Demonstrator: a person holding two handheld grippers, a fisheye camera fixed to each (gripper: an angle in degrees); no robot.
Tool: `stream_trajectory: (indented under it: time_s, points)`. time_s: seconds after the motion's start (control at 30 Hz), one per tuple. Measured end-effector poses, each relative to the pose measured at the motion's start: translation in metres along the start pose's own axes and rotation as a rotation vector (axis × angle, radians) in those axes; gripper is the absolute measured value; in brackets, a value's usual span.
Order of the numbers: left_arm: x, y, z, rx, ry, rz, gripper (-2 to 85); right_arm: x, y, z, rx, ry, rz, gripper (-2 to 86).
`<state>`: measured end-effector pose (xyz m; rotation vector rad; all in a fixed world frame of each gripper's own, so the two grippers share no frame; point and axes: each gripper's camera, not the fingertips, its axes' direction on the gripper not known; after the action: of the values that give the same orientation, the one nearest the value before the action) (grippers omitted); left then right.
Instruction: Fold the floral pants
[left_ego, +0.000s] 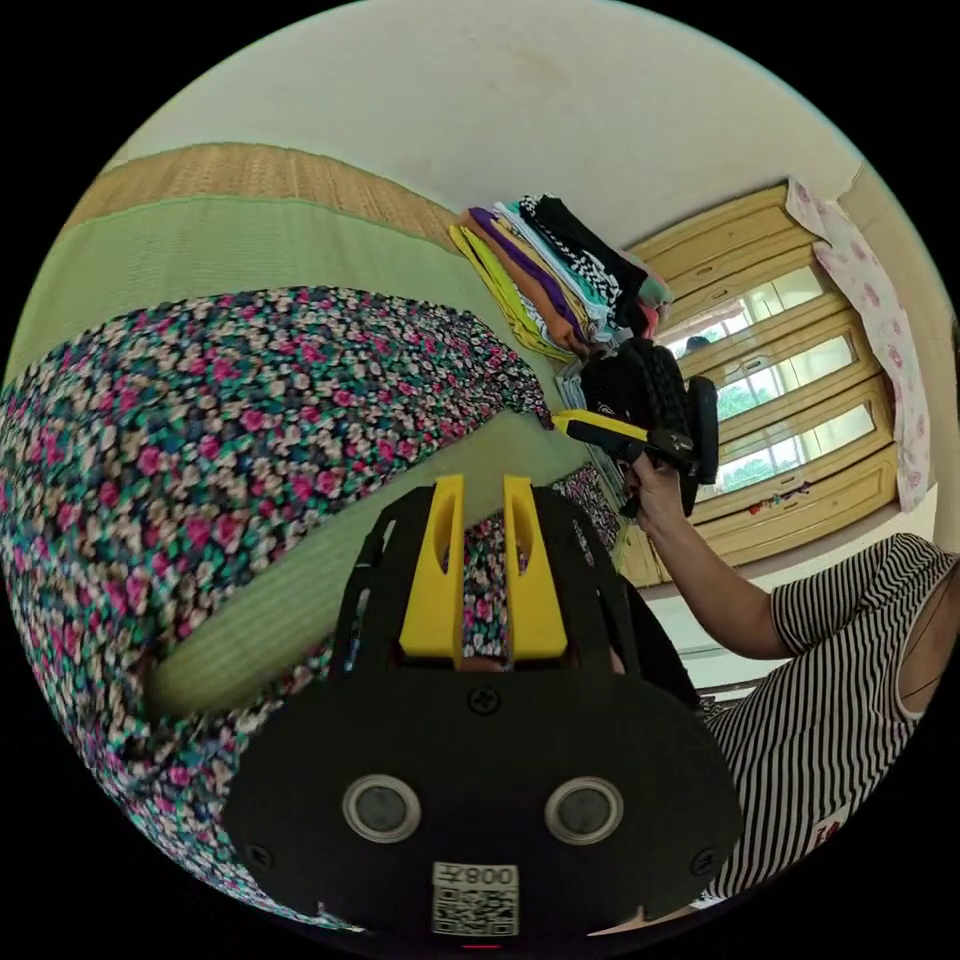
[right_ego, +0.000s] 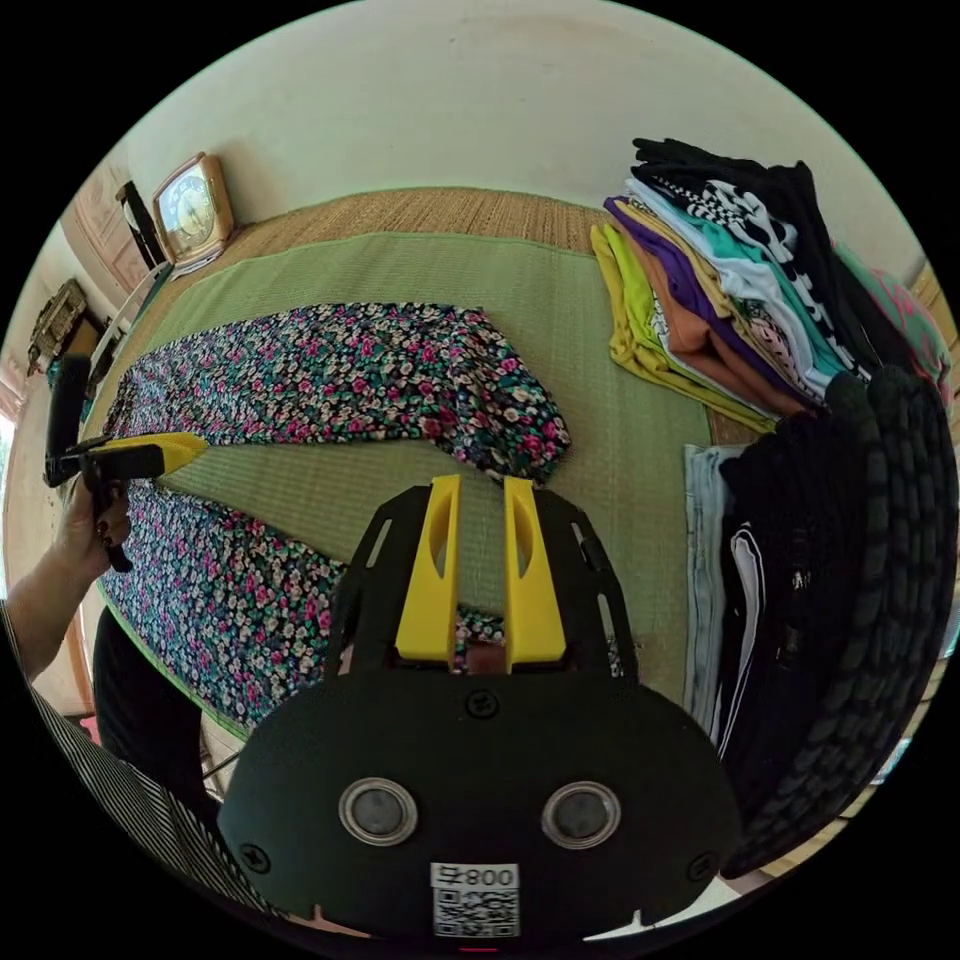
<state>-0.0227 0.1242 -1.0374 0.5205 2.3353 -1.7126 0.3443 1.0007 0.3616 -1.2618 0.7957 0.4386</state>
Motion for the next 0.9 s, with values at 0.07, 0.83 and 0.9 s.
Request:
stream_trajectory:
  time_s: [0.07,0.83,0.9]
  points:
    - [0.007,-0.033,0.040,-0.041,0.028,0.019,6.9,0.009,0.014,0.009,0.007,0.019,-0.015,8.1]
    - [0.035,-0.324,0.263,-0.048,-0.045,0.180,4.5,0.150,0.055,0.046,0.199,-0.408,0.127,0.1]
    - [0.039,-0.348,0.271,-0.036,-0.051,0.205,5.0,0.166,0.052,0.054,0.200,-0.432,0.153,0.2]
